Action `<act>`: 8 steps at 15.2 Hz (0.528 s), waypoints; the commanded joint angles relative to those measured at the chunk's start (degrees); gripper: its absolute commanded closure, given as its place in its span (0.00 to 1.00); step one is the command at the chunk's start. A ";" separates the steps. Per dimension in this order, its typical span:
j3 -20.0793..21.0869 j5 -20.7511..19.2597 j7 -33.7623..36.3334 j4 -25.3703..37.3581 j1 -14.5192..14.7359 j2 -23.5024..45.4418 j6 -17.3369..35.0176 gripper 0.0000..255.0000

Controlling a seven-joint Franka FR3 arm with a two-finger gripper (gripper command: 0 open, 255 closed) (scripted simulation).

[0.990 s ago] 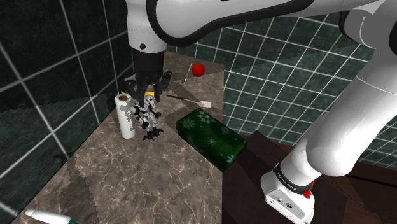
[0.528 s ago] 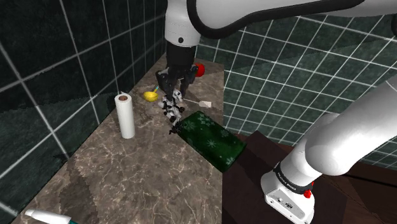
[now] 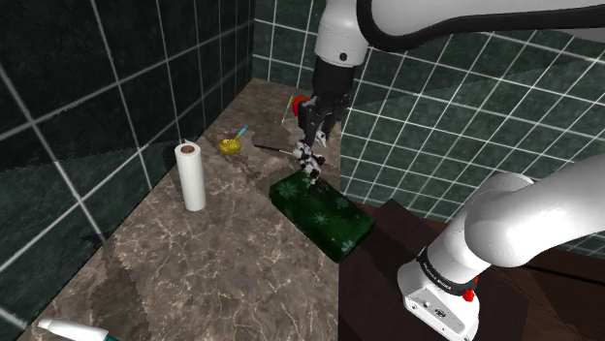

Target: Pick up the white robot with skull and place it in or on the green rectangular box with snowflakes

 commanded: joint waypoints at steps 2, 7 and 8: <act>-3.20 -0.22 -3.53 -3.36 -0.24 -5.52 -2.47 1.00; -8.97 -2.40 -9.31 -7.78 -1.28 -13.96 -6.97 1.00; -8.89 -2.33 -9.32 -8.58 -1.24 -14.00 -6.22 1.00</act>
